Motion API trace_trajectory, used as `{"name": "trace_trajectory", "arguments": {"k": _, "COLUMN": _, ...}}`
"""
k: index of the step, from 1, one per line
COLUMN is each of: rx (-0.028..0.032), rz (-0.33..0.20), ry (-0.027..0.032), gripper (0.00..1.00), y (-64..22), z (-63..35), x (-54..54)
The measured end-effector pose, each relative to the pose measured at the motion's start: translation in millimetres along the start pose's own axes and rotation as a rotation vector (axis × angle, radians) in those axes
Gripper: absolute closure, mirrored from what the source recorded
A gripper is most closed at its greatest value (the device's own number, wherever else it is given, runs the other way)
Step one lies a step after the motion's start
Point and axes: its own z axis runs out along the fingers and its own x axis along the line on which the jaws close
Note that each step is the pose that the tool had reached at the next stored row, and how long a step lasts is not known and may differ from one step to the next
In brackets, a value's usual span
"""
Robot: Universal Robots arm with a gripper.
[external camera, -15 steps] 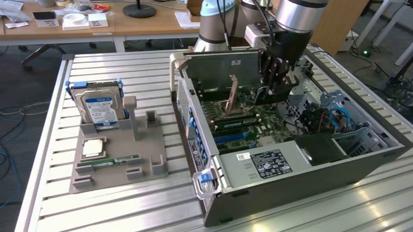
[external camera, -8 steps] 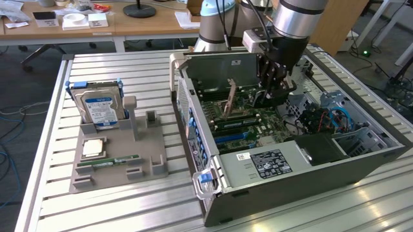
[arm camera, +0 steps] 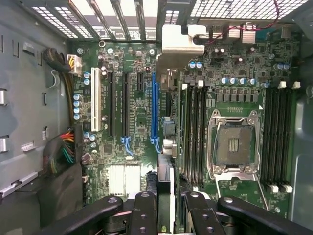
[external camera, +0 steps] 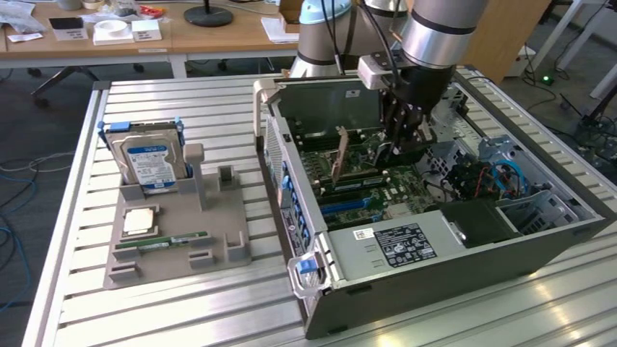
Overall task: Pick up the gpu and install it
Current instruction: 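Insert the gpu into the slot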
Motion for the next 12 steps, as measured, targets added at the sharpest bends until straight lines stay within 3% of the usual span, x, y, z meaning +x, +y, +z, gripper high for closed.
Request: {"name": "trace_trajectory", "arguments": {"k": 12, "rx": -0.0001, "rz": 0.000, "ry": -0.0008, "gripper": 0.73, "y": 3.4, "z": 5.1, "x": 2.3}}
